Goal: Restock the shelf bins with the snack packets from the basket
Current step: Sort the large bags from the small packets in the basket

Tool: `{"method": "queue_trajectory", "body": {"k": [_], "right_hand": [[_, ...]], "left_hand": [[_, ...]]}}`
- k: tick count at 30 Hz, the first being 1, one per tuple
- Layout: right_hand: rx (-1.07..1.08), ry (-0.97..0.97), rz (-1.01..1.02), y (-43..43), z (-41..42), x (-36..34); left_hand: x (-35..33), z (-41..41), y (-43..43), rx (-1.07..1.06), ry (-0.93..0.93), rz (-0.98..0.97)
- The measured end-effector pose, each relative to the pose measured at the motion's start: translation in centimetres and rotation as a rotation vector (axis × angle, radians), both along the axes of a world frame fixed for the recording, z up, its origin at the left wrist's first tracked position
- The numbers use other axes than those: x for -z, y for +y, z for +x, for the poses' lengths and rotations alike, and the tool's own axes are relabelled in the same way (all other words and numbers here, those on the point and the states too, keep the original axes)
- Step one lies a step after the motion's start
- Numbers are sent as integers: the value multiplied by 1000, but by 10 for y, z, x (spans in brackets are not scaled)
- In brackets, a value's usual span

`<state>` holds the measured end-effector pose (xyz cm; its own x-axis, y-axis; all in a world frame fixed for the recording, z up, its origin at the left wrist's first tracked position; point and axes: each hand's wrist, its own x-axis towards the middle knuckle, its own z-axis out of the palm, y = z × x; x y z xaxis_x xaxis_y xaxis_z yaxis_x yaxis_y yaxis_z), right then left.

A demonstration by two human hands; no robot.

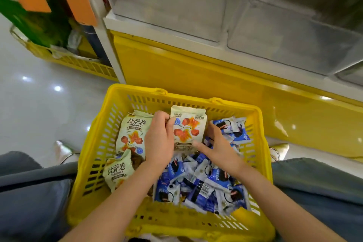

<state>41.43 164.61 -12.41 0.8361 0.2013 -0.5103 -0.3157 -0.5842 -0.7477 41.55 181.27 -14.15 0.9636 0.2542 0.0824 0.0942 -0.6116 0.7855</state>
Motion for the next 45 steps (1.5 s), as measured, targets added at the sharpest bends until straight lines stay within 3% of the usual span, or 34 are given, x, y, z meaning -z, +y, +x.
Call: {"method": "queue_trajectory", "body": {"k": [5, 9, 11, 13, 17, 22, 24, 26, 28, 29, 33, 37, 39, 42, 45], "right_hand": [[213, -41, 184, 23, -4, -11], [303, -101, 205, 46, 3, -22], [335, -98, 196, 66, 8, -25], [337, -28, 200, 91, 13, -25], [364, 92, 266, 145, 20, -13], [185, 157, 20, 173, 29, 5], [-8, 36, -252, 173, 30, 12], [-52, -244, -451, 167, 23, 11], [50, -446, -348, 158, 4, 11], [73, -457, -261, 153, -10, 15], [-104, -186, -149, 144, -63, 38], [64, 0, -75, 157, -74, 53], [35, 114, -90, 162, -75, 57], [-41, 170, -80, 161, -76, 55], [12, 196, -31, 151, -72, 53]], "left_hand": [[-35, -8, 17, -34, -8, -240], [-35, -15, 69, 33, -30, 57], [-25, -22, 104, -80, 6, 256], [-13, -29, 133, -219, 130, 329], [8, -42, 154, -191, 362, 125], [13, -46, 157, -148, 311, 14], [14, -44, 158, -145, 307, -9], [13, -43, 157, -144, 322, -19], [13, -43, 158, -144, 326, -23], [14, -42, 158, -145, 328, -24], [16, -41, 159, -140, 324, -24], [16, -41, 159, -144, 329, -30], [17, -40, 159, -149, 324, -28], [17, -39, 159, -143, 320, -25], [17, -39, 159, -134, 326, -29]]}}
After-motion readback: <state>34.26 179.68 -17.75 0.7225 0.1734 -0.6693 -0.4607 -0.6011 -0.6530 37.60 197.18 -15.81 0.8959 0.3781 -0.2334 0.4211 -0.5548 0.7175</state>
